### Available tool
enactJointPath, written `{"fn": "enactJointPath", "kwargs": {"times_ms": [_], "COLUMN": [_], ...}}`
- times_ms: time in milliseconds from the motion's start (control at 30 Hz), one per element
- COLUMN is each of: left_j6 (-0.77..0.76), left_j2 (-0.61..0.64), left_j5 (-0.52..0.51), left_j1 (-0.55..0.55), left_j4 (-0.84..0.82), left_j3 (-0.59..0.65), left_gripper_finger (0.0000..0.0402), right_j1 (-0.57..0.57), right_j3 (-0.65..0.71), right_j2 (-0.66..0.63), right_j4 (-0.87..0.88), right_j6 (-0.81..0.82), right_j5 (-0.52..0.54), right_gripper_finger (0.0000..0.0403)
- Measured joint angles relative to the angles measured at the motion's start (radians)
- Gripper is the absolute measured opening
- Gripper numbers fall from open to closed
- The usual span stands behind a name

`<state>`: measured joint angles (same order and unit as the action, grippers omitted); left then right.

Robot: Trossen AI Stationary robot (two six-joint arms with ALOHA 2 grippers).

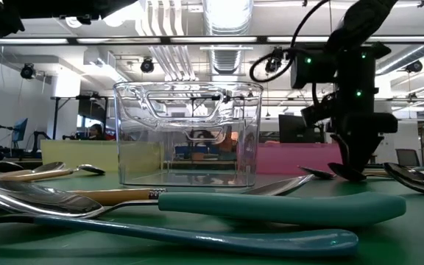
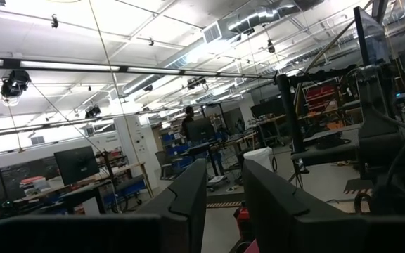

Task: Sort silverware by color (type)
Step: Put the top right yellow spoon into the transparent bin

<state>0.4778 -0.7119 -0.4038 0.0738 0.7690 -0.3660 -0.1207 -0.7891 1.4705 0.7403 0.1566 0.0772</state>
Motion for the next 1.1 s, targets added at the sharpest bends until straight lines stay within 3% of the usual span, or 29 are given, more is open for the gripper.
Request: {"fn": "enactJointPath", "kwargs": {"times_ms": [267, 600, 1100], "left_j6": [0.000, 0.000, -0.016], "left_j2": [0.000, -0.002, 0.000], "left_j5": [0.000, 0.000, 0.001], "left_j1": [0.000, 0.000, 0.000], "left_j4": [0.000, 0.000, 0.001], "left_j3": [0.000, 0.000, 0.000], "left_gripper_finger": [0.0077, 0.0077, 0.0077], "right_j1": [0.000, 0.001, 0.008], "right_j3": [-0.003, -0.002, -0.172], "right_j2": [0.046, 0.045, -0.105], "right_j4": [-0.011, -0.019, 0.039], "right_j6": [0.006, 0.001, 0.030], "right_j5": [-0.005, -0.027, 0.017], "right_gripper_finger": [0.0136, 0.0033, 0.0032]}}
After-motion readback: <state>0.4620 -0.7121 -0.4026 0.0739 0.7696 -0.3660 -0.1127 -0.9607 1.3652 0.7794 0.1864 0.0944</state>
